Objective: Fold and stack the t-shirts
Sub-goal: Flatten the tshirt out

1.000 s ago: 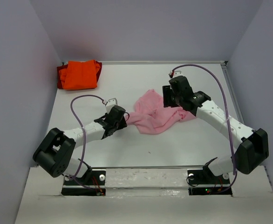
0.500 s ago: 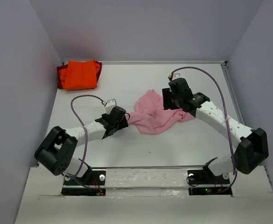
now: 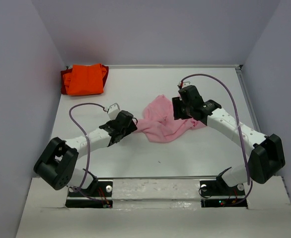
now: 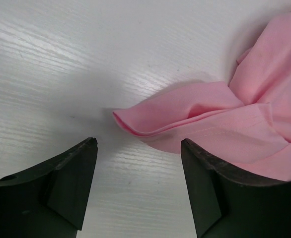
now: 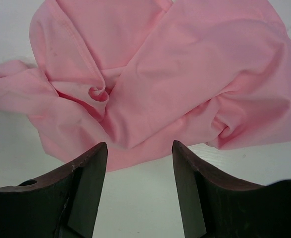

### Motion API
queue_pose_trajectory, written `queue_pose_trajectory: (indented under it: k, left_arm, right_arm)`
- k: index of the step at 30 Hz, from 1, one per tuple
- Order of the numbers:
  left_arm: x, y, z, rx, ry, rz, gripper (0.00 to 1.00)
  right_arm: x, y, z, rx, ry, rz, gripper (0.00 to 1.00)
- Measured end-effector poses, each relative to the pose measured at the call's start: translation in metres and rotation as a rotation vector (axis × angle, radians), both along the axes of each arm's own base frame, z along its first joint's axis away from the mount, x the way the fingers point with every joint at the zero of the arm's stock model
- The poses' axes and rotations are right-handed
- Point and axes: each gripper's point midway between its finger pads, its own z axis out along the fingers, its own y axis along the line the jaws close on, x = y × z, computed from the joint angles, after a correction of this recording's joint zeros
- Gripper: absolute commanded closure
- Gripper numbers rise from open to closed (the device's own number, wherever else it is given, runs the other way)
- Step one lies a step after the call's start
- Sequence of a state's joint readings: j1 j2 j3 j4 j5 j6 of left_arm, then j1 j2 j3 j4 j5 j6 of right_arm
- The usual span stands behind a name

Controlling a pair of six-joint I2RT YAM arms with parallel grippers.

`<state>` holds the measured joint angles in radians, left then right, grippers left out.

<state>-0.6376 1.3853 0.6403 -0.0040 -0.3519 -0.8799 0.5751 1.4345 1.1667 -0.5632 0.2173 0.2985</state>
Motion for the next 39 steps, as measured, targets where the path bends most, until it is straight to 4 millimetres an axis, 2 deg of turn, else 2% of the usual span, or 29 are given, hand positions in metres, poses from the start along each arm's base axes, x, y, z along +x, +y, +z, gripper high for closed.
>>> queue_pose_trajectory:
  k: [7,9,12,14,20,24,34,39]
  left_arm:
    - [0.023,-0.013,0.031,-0.087,-0.032,0.104,0.23]
    - [0.029,-0.018,0.028,-0.093,-0.019,0.121,0.23]
    - [0.033,-0.023,0.006,-0.073,0.040,0.142,0.23]
    - [0.027,-0.021,-0.014,-0.046,0.095,0.154,0.23]
    - [0.029,-0.024,-0.014,-0.074,0.094,0.179,0.23]
    - [0.023,-0.019,-0.012,-0.062,0.110,0.180,0.23]
    - [-0.005,0.001,0.018,-0.084,0.070,0.158,0.23]
    - [-0.012,0.006,0.032,-0.118,0.035,0.158,0.23]
  right_arm:
    - [-0.003,0.001,-0.006,0.002,0.013,0.008,0.40]
    - [-0.004,0.000,-0.009,-0.001,0.019,0.009,0.40]
    - [-0.005,0.000,-0.012,-0.003,0.024,0.010,0.40]
    - [-0.007,-0.002,-0.015,-0.008,0.030,0.010,0.40]
    - [-0.011,-0.005,-0.024,-0.024,0.047,0.014,0.40]
    - [-0.011,-0.004,-0.024,-0.021,0.044,0.014,0.40]
    - [-0.009,-0.003,-0.023,-0.013,0.035,0.015,0.41]
    - [-0.007,0.000,-0.021,0.000,0.029,0.019,0.41]
